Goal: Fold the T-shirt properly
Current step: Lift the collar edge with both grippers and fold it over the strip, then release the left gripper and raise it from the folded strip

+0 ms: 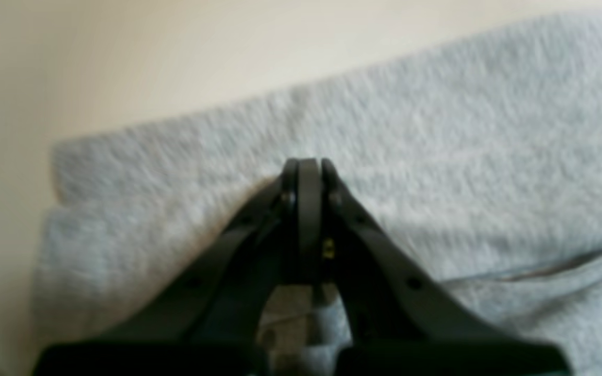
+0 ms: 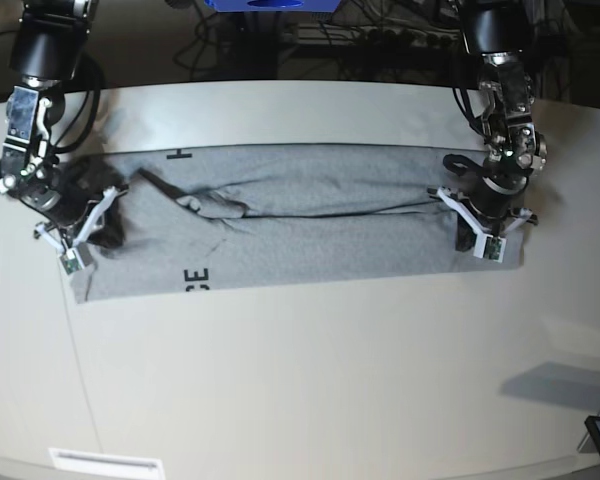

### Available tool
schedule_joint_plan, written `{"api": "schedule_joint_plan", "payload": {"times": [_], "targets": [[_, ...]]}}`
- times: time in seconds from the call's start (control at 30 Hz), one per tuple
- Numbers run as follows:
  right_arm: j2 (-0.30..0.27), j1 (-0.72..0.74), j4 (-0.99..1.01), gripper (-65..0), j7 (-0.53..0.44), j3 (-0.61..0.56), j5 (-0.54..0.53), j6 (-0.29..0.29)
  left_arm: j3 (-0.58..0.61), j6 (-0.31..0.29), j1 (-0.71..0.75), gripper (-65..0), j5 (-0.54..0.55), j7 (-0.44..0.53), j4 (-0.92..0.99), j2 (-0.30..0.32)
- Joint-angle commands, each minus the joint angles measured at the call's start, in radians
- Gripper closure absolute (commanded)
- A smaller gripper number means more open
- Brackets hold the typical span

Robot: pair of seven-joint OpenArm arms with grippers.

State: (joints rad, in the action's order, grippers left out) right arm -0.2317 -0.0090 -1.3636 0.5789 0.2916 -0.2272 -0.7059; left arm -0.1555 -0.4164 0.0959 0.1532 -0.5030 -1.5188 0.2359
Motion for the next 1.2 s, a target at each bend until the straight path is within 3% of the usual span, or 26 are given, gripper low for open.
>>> {"api": "schedule_joint_plan", "payload": {"times": [0.0,0.27,0.5,0.63,0.77,1.07,1.17], "targets": [[-0.015,0.001,-0.030,-0.3,0.020,0.002,0.022,0.008,-0.009,0.006,-0.009,0.0,0.006,0.025,-0.048,0.013],[-0.013,-0.059,-0.276,-0.3,0.068,0.007,0.022,0.008,-0.017,0.006,0.038,0.0,0.007,-0.076,-0.226,0.020],[-0.008,-0.165,-0.520,-0.1,0.077,-0.021,0.019,0.008,-0.234,0.006,0.150,-0.7,0.016,-0.076,-0.357,-0.030],[-0.008,-0.171,-0.515,-0.1,0.077,-0.110,0.021,0.008,-0.341,0.003,0.169,-7.4,0.016,-0.076,-0.349,-0.043],[0.033,-0.161,-0.483,-0.1,0.076,-0.151,0.022,0.008,-0.401,0.001,0.170,-13.8,0.016,-0.076,-0.346,-0.040],[0.061,-0.107,-0.233,-0.1,0.069,-0.153,0.022,0.008,-0.411,-0.003,0.161,-15.6,0.018,-0.075,-0.199,-0.007],[0.061,-0.107,-0.227,-0.1,0.069,-0.153,0.022,0.008,-0.416,-0.092,0.161,-25.9,0.096,-0.081,-0.174,0.016]]}}
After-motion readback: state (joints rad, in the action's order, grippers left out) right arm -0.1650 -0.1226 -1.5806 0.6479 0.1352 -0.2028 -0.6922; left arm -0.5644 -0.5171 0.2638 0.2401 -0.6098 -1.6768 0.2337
